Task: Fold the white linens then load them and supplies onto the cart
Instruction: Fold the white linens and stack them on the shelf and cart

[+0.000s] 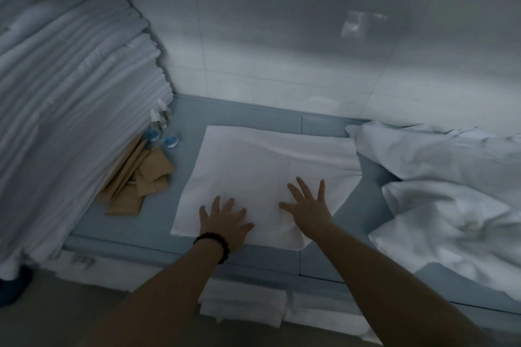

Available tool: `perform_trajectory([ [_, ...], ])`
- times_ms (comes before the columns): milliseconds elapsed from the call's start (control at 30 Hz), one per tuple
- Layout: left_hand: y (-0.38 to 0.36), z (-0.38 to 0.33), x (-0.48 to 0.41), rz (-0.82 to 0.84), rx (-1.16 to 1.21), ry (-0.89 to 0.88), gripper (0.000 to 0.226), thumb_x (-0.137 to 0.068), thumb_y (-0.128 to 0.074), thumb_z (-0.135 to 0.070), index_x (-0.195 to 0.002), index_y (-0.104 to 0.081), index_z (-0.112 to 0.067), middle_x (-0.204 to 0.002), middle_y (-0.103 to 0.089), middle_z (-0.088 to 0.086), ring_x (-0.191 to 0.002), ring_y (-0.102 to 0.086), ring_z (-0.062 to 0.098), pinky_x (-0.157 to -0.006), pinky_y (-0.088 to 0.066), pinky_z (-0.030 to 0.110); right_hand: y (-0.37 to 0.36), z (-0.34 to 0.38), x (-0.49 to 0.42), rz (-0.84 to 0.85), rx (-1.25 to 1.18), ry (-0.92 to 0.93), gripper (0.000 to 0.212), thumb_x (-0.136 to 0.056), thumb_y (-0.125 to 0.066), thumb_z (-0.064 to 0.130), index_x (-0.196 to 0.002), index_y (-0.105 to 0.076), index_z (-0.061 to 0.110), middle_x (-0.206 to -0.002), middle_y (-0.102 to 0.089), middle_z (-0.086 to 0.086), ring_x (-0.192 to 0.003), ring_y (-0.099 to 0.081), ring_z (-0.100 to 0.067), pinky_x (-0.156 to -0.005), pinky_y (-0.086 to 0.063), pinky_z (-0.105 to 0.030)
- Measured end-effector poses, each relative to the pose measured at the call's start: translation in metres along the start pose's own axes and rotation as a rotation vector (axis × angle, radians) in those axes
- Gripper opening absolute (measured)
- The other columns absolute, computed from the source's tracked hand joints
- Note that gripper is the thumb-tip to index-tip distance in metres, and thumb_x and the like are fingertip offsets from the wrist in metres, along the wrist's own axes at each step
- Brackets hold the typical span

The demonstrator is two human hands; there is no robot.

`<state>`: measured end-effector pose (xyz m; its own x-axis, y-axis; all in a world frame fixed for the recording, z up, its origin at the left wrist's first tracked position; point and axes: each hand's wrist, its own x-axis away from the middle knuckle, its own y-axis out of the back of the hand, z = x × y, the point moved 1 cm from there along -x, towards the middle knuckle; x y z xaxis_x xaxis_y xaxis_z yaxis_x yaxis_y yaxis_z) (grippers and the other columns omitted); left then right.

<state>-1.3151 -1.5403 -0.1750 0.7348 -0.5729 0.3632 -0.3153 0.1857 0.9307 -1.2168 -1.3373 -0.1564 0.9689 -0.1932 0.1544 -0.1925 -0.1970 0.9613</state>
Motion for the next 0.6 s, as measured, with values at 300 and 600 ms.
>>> perform_trajectory([
  [300, -0.005, 0.003, 0.016, 0.036, 0.017, 0.035, 0.057, -0.096, -0.019, -0.060, -0.149, -0.011, -0.042, -0.161, -0.001, -0.009, -0.146, -0.005, 0.026, -0.112, -0.016, 0.057, 0.008, -0.009, 0.035, -0.031, -0.049, -0.071, 0.016, -0.092, -0.057, 0.019, -0.100, -0.068, 0.026, -0.156, -0.026, -0.008, -0.148, 0.002, -0.032, -0.103, 0.022, -0.068],
  [600, -0.007, 0.002, 0.043, 0.069, -0.063, 0.085, 0.060, -0.091, -0.025, -0.067, -0.145, -0.027, -0.039, -0.158, -0.016, -0.004, -0.142, -0.015, 0.030, -0.108, -0.020, 0.058, 0.003, 0.033, 0.106, -0.118, -0.175, -0.115, 0.021, -0.063, -0.085, 0.018, -0.066, -0.066, 0.023, -0.137, -0.054, -0.013, -0.140, -0.030, -0.038, -0.101, -0.021, -0.076],
])
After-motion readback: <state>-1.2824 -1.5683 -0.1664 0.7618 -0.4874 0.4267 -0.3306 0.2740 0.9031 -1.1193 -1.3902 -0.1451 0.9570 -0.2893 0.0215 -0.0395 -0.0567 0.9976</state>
